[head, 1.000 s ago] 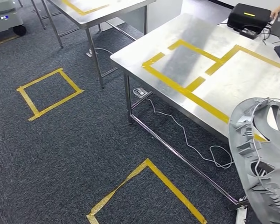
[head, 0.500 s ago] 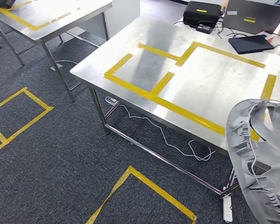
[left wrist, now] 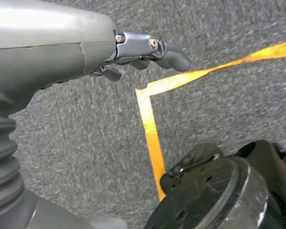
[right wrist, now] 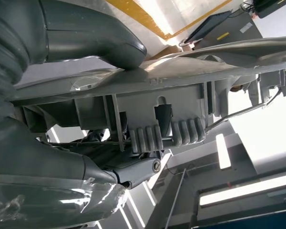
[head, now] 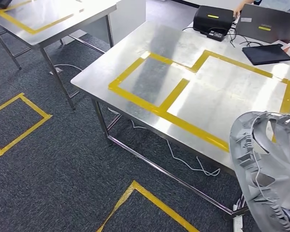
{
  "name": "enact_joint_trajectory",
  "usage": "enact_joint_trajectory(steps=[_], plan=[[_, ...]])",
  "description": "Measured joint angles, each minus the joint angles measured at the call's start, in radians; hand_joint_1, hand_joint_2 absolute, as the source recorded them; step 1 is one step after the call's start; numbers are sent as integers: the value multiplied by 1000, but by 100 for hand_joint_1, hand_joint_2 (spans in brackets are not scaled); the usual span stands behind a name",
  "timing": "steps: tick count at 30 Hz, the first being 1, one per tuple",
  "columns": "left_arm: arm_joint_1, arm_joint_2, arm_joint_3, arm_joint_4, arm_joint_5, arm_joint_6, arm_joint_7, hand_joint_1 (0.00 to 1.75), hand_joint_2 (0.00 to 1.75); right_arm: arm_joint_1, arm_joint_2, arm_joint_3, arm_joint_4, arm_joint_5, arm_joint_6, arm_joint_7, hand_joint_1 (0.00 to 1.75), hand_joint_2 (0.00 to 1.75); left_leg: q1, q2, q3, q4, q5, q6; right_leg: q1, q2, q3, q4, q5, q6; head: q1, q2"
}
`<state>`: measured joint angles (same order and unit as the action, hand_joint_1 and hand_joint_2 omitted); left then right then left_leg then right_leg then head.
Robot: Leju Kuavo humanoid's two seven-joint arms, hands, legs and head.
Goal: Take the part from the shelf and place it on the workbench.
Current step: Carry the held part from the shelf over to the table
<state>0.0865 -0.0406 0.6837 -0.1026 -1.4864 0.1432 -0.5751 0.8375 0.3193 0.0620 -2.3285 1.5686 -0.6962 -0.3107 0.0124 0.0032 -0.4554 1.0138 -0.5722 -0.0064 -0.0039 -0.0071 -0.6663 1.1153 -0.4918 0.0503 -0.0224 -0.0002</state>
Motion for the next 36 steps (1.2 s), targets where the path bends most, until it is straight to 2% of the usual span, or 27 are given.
enact_joint_trajectory(steps=[1,2,4,5,6,7,8,9,11,12,13,15,16,17,20,21,22,24,25,27,28,29,31,32,33,35,36], plan=[[0,1,0,0,0,-1,1,0,175,2,0,0,1,0,0,0,175,175,0,1,9,-3,-10,-7,3,-5,8,-23,26,-6,0,0],[0,1,0,0,0,-1,2,0,175,3,0,0,2,0,0,1,175,175,0,3,17,-5,-15,-14,8,-7,11,-27,30,-14,-1,0],[-3,0,1,0,0,-1,2,0,175,7,0,0,3,0,0,1,175,175,3,5,26,0,-13,-27,11,1,33,-36,21,-31,-3,0],[-7,-1,1,0,0,-1,2,0,175,9,0,0,3,0,0,2,175,175,4,4,18,28,-1,-32,9,4,47,-43,17,-38,-5,0],[-11,-3,1,0,0,-1,2,0,175,9,0,0,3,0,0,1,175,175,5,3,-8,74,10,-35,8,5,64,-51,12,-44,-8,0],[-14,-4,1,0,0,-2,2,0,175,10,0,1,3,0,0,1,175,175,4,2,-49,137,14,-37,7,7,79,-61,8,-50,-11,0],[-15,-5,1,0,0,-2,2,0,175,9,0,1,3,1,0,1,175,175,3,1,-101,203,3,-37,7,10,94,-69,1,-54,-13,0],[-12,-6,1,1,0,-2,3,0,175,9,0,1,3,1,0,1,175,175,1,0,-149,251,-26,-37,7,14,109,-77,-6,-57,-16,0],[-7,-5,1,1,1,-3,3,0,175,10,0,1,3,1,0,2,175,175,-3,0,-219,282,-86,-33,8,24,144,-89,-25,-58,-19,0],[-5,-4,1,1,1,-3,3,0,175,10,0,1,4,1,0,2,175,175,-5,0,-234,262,-90,-29,8,28,163,-92,-38,-58,-20,0],[-4,-3,1,1,1,-4,3,0,175,11,0,1,5,1,0,3,175,175,-7,0,-238,222,-63,-25,8,31,180,-94,-52,-56,-21,0],[-2,-2,1,1,1,-4,4,0,175,13,0,1,6,1,0,5,175,175,-13,0,-232,115,53,-16,9,35,209,-95,-82,-51,-23,0],[-2,-2,1,1,1,-5,4,0,175,14,0,1,6,1,0,6,175,175,-16,-2,-226,73,100,-12,11,37,223,-97,-98,-47,-22,0],[-1,-1,1,1,1,-5,4,0,175,14,0,1,6,1,0,6,175,175,-17,-4,-220,44,127,-10,14,39,242,-98,-108,-43,-22,0],[-2,-4,1,2,1,-6,4,0,175,18,0,1,7,1,0,8,175,175,-11,-8,-188,22,133,-1,18,35,276,-82,-113,-27,-17,0],[-3,-5,1,2,1,-6,4,0,175,19,0,1,8,1,0,8,175,175,-10,-8,-175,21,131,4,18,30,268,-59,-117,-21,-13,0],[-3,-5,1,2,1,-6,4,0,175,19,0,1,8,1,0,8,175,175,-8,-7,-162,20,127,9,17,24,243,-14,-129,-15,-10,0],[-4,-3,1,2,1,-6,4,0,175,20,0,0,8,1,0,9,175,175,-8,-5,-142,20,109,16,13,17,160,103,-171,-5,-5,0],[-4,-2,1,2,1,-6,4,0,175,21,0,0,9,-1,0,10,175,175,-8,-5,-130,20,96,17,11,16,113,153,-205,-1,-5,0],[-3,-2,1,2,1,-5,4,0,175,23,0,0,13,-9,0,10,175,175,-6,-7,-98,20,69,17,7,16,55,168,-250,3,-4,0],[-2,-2,1,2,2,-4,4,0,175,24,0,-1,16,-15,0,10,175,175,-6,-8,-76,20,52,15,5,16,40,140,-241,4,-4,0],[-1,-2,1,2,2,-2,5,0,175,26,0,-1,19,-20,0,9,175,175,-5,-9,-57,20,36,13,3,15,32,95,-192,4,-3,0],[0,0,2,2,2,-1,6,0,175,28,0,-2,26,-23,0,8,175,175,-7,-10,-24,20,6,3,2,9,20,14,-47,-3,0,0],[0,0,2,2,2,-1,7,0,175,29,0,-3,29,-24,1,8,175,175,-6,-9,-16,18,-2,-4,4,7,18,-9,7,-9,0,0],[-1,1,2,2,3,-3,8,0,175,31,0,-4,31,-24,1,8,175,175,-6,-9,-10,14,-4,-10,8,7,19,-19,30,-17,0,0],[-8,-1,2,2,5,-8,10,0,175,39,0,-7,35,-38,2,5,175,175,-3,-8,-12,18,10,-24,11,11,39,-39,27,-30,-3,0],[-12,-2,2,2,5,-10,10,0,175,43,0,-10,38,-59,2,-1,175,175,-2,-7,-25,43,22,-30,9,11,52,-52,25,-35,-3,0]])
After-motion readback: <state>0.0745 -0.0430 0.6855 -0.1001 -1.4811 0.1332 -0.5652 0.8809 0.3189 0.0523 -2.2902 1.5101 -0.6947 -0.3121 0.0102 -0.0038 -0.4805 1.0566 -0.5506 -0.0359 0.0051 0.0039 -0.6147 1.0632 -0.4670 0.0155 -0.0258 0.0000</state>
